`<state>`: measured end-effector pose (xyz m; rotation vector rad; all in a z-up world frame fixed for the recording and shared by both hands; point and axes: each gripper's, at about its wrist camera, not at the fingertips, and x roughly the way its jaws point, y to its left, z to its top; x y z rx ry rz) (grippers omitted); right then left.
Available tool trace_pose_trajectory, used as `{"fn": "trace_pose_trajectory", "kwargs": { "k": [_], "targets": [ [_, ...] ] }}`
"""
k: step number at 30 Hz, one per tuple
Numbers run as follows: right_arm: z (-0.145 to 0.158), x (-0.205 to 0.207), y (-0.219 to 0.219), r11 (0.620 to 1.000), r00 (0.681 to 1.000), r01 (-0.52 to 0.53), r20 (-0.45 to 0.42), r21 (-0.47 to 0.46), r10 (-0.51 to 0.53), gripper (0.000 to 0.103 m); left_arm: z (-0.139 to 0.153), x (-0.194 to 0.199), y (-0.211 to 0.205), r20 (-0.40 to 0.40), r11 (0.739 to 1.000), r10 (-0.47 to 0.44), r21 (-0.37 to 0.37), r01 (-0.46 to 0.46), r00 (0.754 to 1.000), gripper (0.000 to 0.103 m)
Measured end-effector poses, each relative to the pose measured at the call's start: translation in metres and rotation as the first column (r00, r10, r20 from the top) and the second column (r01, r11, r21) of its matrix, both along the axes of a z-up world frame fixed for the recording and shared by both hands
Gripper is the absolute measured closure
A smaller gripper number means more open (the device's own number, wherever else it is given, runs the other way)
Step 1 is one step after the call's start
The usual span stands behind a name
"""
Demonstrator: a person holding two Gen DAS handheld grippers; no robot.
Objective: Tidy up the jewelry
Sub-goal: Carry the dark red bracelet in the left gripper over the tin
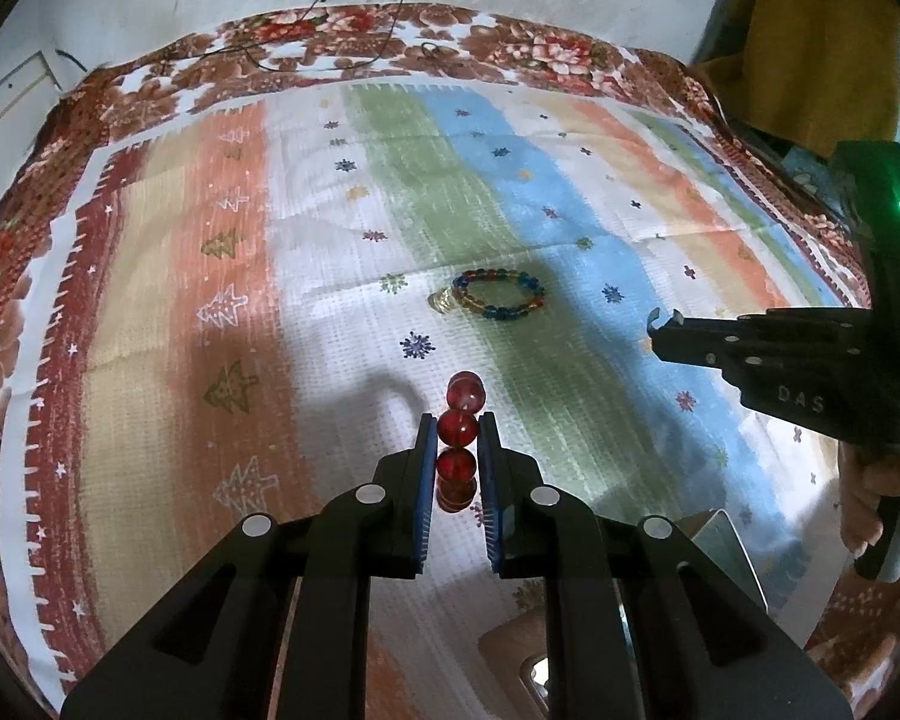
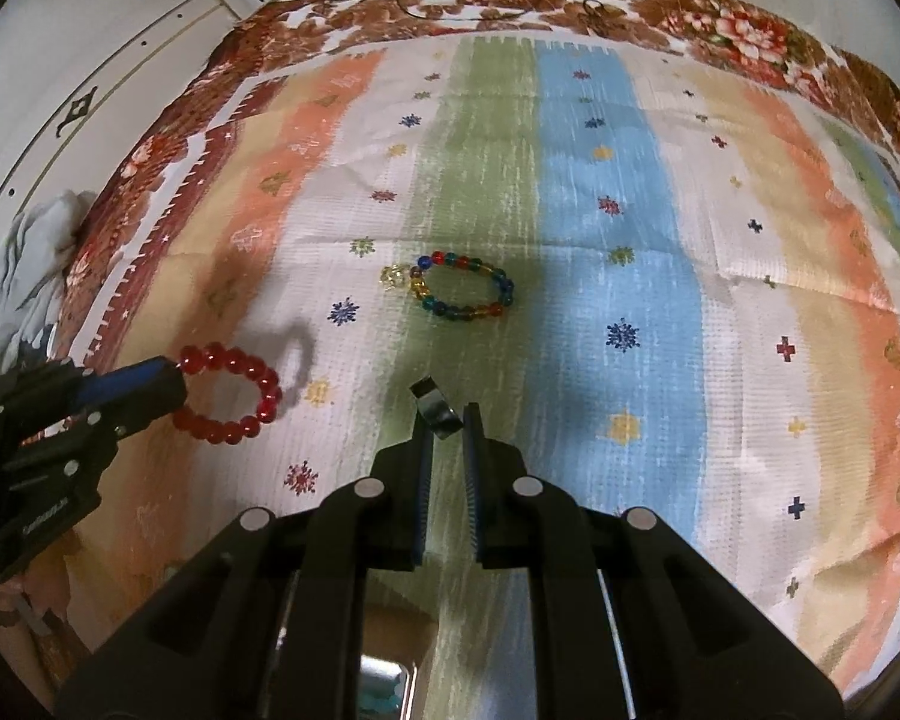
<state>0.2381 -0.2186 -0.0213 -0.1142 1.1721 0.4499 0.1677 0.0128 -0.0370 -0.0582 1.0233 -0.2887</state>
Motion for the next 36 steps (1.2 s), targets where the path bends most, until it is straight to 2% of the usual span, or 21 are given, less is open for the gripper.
{"fn": "trace_pose_trajectory", "kwargs": {
  "k": [2, 18, 29, 36],
  "targets": [
    [0.003, -0.006, 0.000, 1.000, 1.000, -0.007, 0.023, -0.019, 0.008, 0.092, 0.001, -0.002, 0.000, 0.000, 1.000, -0.002, -0.005, 0.002, 1.000, 0.090],
    [0.034, -0.062, -0.007, 0.995, 0.991, -0.097, 0.092, 0.034, 0.093, 0.092, 0.031, -0.035, -0.012, 0.077, 0.998, -0.047, -0.048, 0.051, 0.996, 0.090],
    [0.038, -0.097, -0.013, 0.988, 0.985, -0.145, 0.104, 0.053, 0.139, 0.092, 0.049, -0.075, -0.017, 0.136, 0.992, -0.081, -0.090, 0.093, 0.987, 0.090],
    [0.035, -0.115, -0.017, 0.982, 0.980, -0.178, 0.098, 0.060, 0.172, 0.092, 0.048, -0.096, -0.018, 0.144, 0.989, -0.103, -0.095, 0.117, 0.984, 0.090]
  ]
}}
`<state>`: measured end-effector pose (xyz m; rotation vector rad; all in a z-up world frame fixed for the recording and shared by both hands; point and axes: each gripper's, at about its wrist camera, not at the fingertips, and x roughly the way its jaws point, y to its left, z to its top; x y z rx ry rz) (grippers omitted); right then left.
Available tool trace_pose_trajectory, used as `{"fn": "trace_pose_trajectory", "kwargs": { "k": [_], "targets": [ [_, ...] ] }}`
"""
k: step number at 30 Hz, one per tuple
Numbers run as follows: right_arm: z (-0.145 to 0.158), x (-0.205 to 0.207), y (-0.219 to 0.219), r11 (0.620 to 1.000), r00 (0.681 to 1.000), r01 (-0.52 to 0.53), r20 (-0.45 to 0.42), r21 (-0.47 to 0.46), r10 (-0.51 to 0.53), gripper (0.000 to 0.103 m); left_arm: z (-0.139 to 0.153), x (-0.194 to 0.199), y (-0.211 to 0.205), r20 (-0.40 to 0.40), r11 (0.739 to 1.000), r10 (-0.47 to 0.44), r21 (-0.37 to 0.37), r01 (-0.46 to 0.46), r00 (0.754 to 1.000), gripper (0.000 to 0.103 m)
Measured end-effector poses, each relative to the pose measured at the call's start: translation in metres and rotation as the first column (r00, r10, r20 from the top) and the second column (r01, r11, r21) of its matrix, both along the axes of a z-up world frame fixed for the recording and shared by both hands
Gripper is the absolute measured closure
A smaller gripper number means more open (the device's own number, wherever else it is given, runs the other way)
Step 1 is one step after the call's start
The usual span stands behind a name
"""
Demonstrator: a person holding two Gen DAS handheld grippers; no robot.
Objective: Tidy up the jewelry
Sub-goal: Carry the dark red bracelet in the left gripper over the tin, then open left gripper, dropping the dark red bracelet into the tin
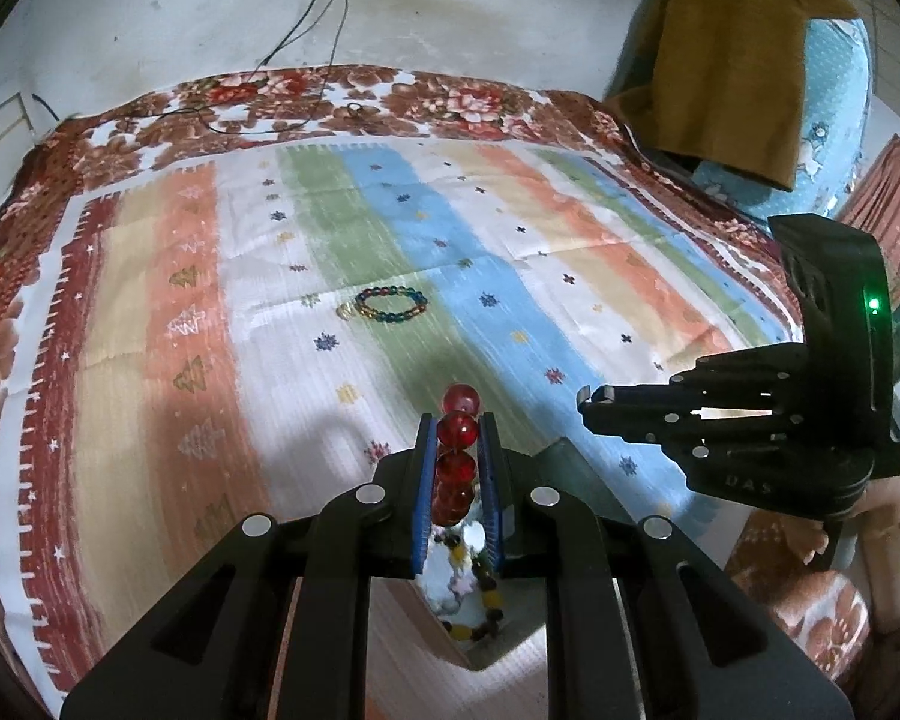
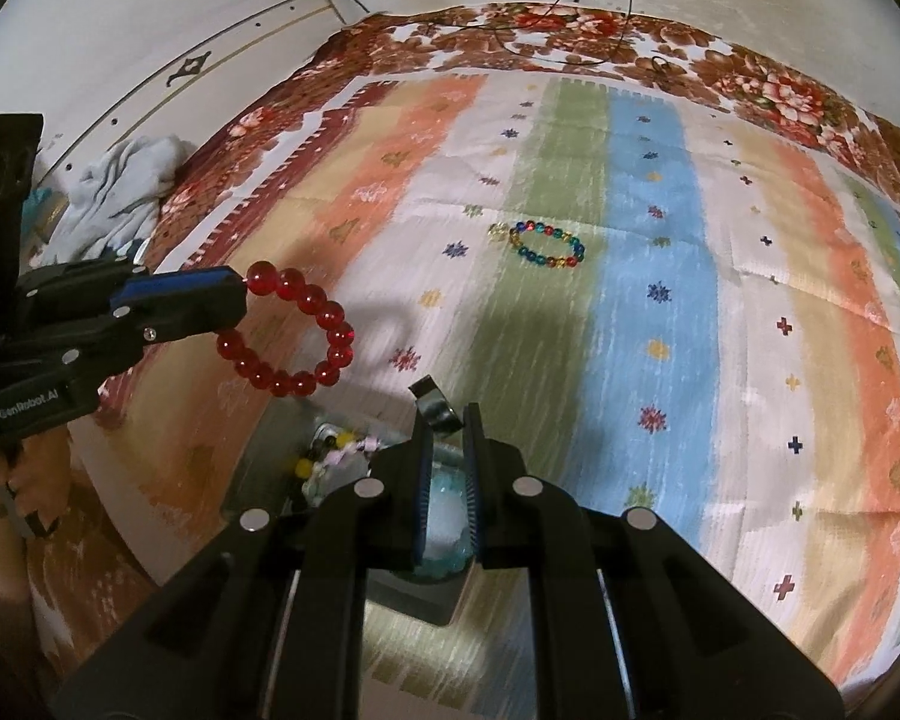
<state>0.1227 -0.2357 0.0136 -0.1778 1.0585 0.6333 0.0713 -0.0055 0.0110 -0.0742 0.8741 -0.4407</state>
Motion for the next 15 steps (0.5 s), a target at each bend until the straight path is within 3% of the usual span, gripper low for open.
{"fn": "trace_pose_trajectory", "kwargs": {
  "k": [15],
  "targets": [
    [-0.015, -0.028, 0.004, 0.997, 0.996, -0.076, -0.051, -0.007, 0.076, 0.091, -0.015, -0.031, -0.013, -0.029, 0.998, -0.068, 0.000, 0.068, 0.997, 0.090]
  ]
}}
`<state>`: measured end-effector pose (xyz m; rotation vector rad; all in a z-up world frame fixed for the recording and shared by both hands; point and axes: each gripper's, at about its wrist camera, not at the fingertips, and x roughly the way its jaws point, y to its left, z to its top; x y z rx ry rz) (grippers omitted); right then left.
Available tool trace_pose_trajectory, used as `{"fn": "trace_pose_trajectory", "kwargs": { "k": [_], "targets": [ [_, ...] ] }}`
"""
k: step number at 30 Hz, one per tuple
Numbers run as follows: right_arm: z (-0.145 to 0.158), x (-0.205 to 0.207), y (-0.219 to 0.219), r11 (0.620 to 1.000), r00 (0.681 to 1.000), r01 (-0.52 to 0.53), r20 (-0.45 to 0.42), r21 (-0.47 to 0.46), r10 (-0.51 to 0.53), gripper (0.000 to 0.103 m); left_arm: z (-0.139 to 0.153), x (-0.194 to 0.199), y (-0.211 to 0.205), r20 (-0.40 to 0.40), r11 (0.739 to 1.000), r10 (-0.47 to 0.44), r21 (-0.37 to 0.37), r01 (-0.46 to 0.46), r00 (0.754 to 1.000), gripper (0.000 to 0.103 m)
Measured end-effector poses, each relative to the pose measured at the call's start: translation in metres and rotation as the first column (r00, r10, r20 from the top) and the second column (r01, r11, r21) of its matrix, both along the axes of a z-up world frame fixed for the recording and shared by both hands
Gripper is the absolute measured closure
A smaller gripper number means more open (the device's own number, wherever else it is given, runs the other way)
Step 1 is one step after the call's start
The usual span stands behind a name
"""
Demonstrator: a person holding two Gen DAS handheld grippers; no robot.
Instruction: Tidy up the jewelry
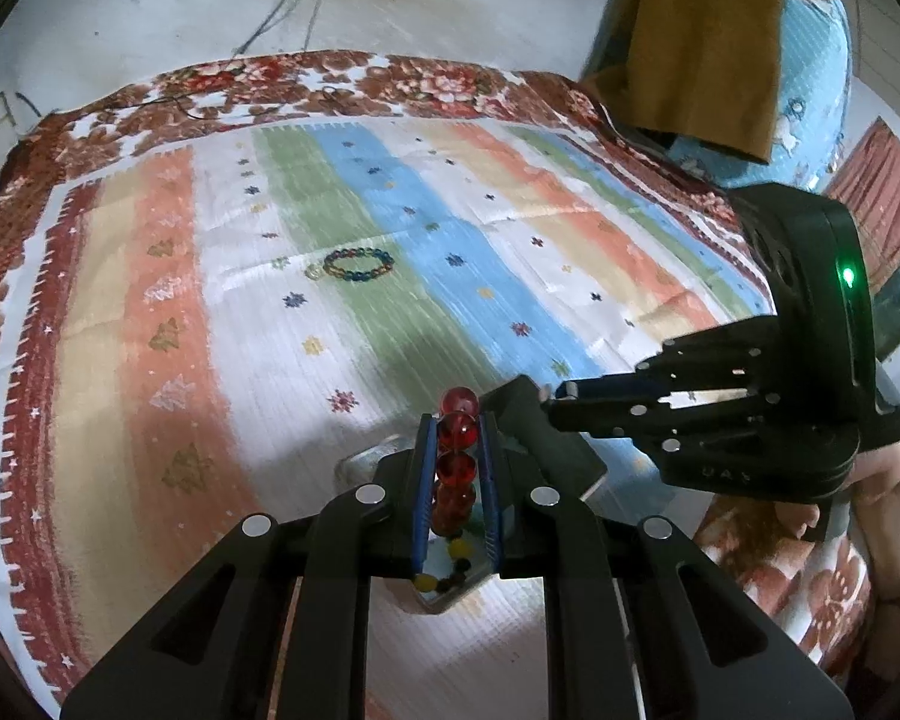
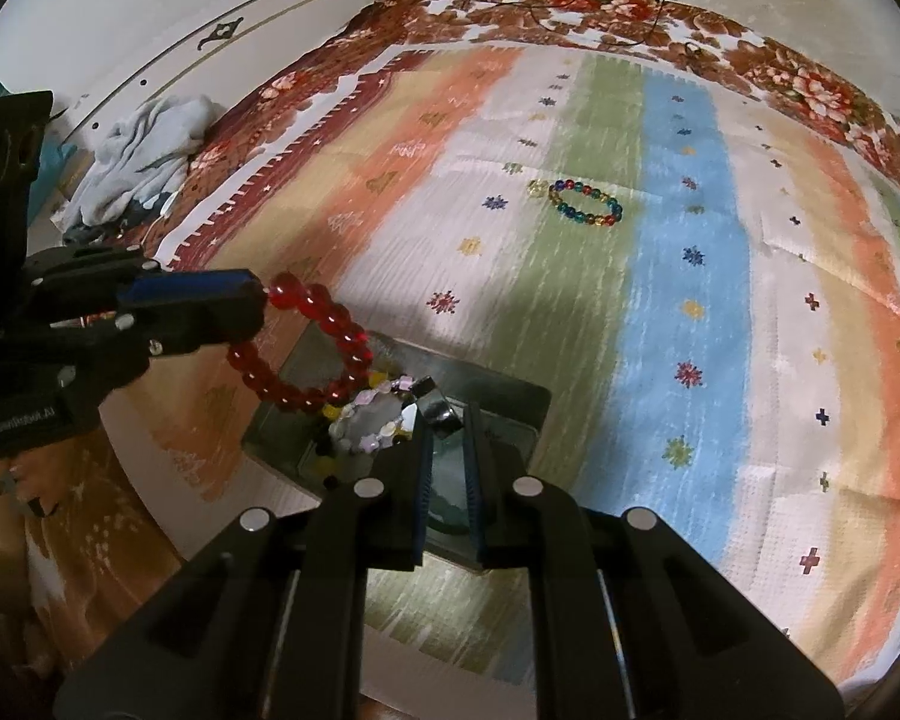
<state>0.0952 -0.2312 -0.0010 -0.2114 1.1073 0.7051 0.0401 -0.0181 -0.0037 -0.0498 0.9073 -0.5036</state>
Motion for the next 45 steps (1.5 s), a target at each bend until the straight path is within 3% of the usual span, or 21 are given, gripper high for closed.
{"fn": "trace_pose_trajectory", "kwargs": {
  "k": [1, 2, 3, 4, 8, 12, 18, 24, 32, 45],
  "targets": [
    [-0.001, 0.000, 0.001, 1.000, 1.000, -0.008, -0.007, -0.002, 0.008, 0.088, -0.002, 0.001, -0.002, -0.010, 1.000, -0.013, 0.006, 0.013, 1.000, 0.089],
    [-0.002, 0.000, 0.003, 1.000, 1.000, -0.011, -0.010, -0.014, 0.011, 0.074, -0.004, 0.003, -0.003, -0.022, 1.000, -0.016, 0.013, 0.016, 1.000, 0.085],
    [-0.003, 0.000, 0.004, 1.000, 1.000, -0.011, -0.006, -0.026, 0.011, 0.065, -0.006, 0.004, -0.003, -0.029, 1.000, -0.005, 0.017, 0.006, 1.000, 0.075],
    [-0.003, 0.000, 0.005, 0.999, 1.000, -0.008, 0.014, -0.045, 0.009, 0.058, -0.007, 0.006, -0.001, -0.033, 1.000, 0.006, 0.018, -0.006, 0.999, 0.073],
    [-0.003, 0.004, 0.001, 0.998, 1.000, 0.016, 0.028, -0.052, -0.014, 0.058, -0.010, 0.012, 0.008, -0.039, 0.999, 0.042, 0.015, -0.042, 0.998, 0.070],
    [-0.004, 0.012, -0.004, 0.998, 0.999, 0.045, 0.023, -0.049, -0.044, 0.056, -0.016, 0.023, 0.016, -0.054, 0.996, 0.085, 0.035, -0.083, 0.995, 0.058],
    [0.001, 0.036, -0.011, 0.994, 0.994, 0.111, 0.009, -0.009, -0.111, 0.052, -0.019, 0.052, 0.025, -0.066, 0.988, 0.146, 0.057, -0.142, 0.987, 0.053],
    [0.002, 0.063, -0.013, 0.984, 0.984, 0.175, -0.036, 0.031, -0.174, 0.050, -0.021, 0.072, 0.037, -0.038, 0.969, 0.236, 0.088, -0.232, 0.971, 0.053],
    [-0.001, 0.085, -0.007, 0.981, 0.981, 0.193, -0.023, 0.005, -0.193, 0.046, -0.025, 0.090, 0.025, -0.044, 0.972, 0.201, 0.130, -0.194, 0.979, 0.053],
    [-0.016, 0.132, -0.009, 0.970, 0.967, 0.245, -0.067, -0.001, -0.244, 0.046, -0.039, 0.131, 0.029, -0.025, 0.956, 0.245, 0.175, -0.237, 0.969, 0.053]
  ]
}}
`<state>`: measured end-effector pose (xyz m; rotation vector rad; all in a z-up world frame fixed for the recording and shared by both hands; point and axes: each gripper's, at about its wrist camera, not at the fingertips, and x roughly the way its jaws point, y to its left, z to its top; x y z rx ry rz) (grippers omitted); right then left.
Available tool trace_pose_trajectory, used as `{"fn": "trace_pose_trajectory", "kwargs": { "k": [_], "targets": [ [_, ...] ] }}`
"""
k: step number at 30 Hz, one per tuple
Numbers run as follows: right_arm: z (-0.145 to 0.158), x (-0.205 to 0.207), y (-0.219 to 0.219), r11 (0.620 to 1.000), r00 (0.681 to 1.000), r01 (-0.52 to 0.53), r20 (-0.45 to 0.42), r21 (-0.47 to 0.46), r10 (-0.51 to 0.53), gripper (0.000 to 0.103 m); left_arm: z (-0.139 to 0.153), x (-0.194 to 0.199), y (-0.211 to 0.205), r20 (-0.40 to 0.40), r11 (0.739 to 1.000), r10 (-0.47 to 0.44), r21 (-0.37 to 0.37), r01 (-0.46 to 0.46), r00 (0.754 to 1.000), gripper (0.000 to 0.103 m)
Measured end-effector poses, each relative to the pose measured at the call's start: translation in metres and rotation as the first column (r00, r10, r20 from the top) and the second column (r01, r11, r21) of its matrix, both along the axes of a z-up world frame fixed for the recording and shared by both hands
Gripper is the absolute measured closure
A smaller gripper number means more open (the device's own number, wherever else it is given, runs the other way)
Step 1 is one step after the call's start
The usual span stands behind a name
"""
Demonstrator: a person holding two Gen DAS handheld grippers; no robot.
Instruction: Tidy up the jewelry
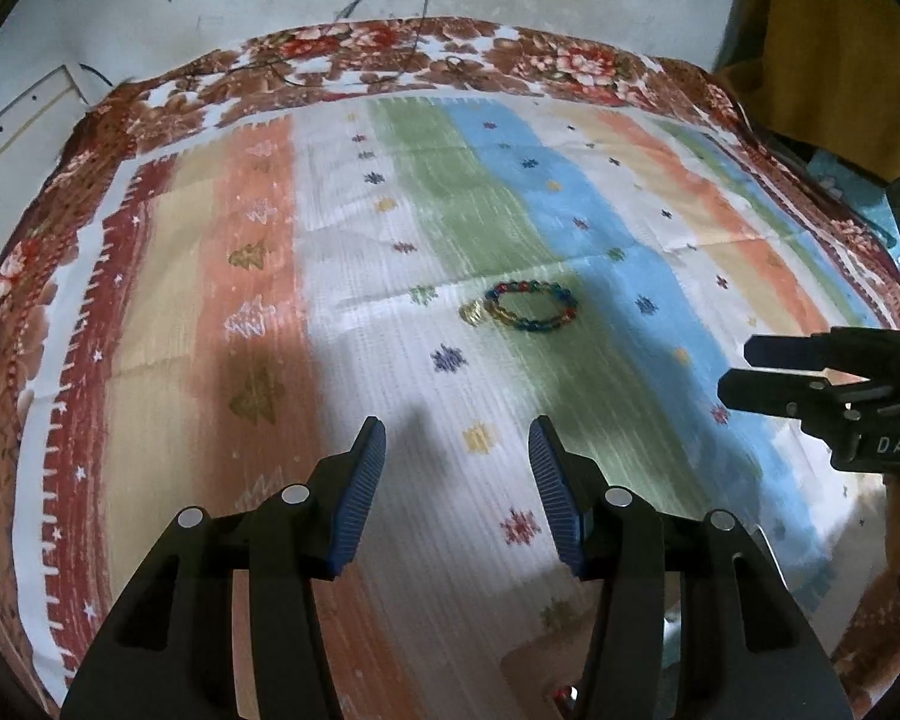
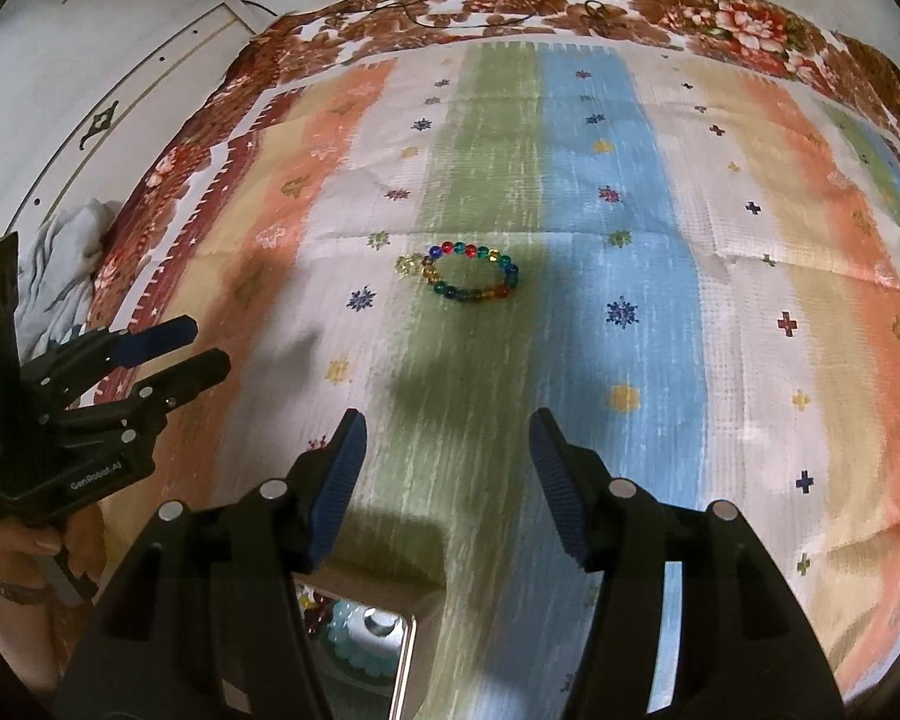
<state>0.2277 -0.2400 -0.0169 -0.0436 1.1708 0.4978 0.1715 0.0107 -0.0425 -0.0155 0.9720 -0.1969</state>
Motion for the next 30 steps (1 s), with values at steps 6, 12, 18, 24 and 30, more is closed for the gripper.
{"fn": "trace_pose_trajectory", "kwargs": {
  "k": [6, 12, 18, 24, 30],
  "targets": [
    [-0.008, 0.021, 0.002, 1.000, 1.000, 0.006, -0.026, 0.015, -0.005, 0.046, -0.009, 0.017, -0.002, -0.012, 1.000, -0.007, 0.019, 0.008, 1.000, 0.053],
    [-0.019, 0.038, 0.006, 1.000, 0.998, 0.020, -0.052, -0.005, -0.021, 0.046, -0.025, 0.036, -0.004, -0.035, 0.998, -0.032, 0.047, 0.034, 0.999, 0.053],
    [-0.038, 0.061, 0.001, 0.998, 0.995, 0.050, -0.089, -0.029, -0.052, 0.046, -0.033, 0.048, -0.012, -0.041, 0.995, -0.077, 0.065, 0.080, 0.996, 0.053],
    [-0.047, 0.076, 0.008, 0.998, 0.994, 0.046, -0.093, -0.040, -0.050, 0.046, -0.042, 0.058, -0.023, -0.044, 0.988, -0.122, 0.093, 0.126, 0.991, 0.053],
    [-0.052, 0.087, 0.013, 0.996, 0.994, 0.070, -0.076, -0.062, -0.075, 0.046, -0.049, 0.071, -0.024, -0.052, 0.987, -0.125, 0.099, 0.130, 0.991, 0.053]
  ]
}}
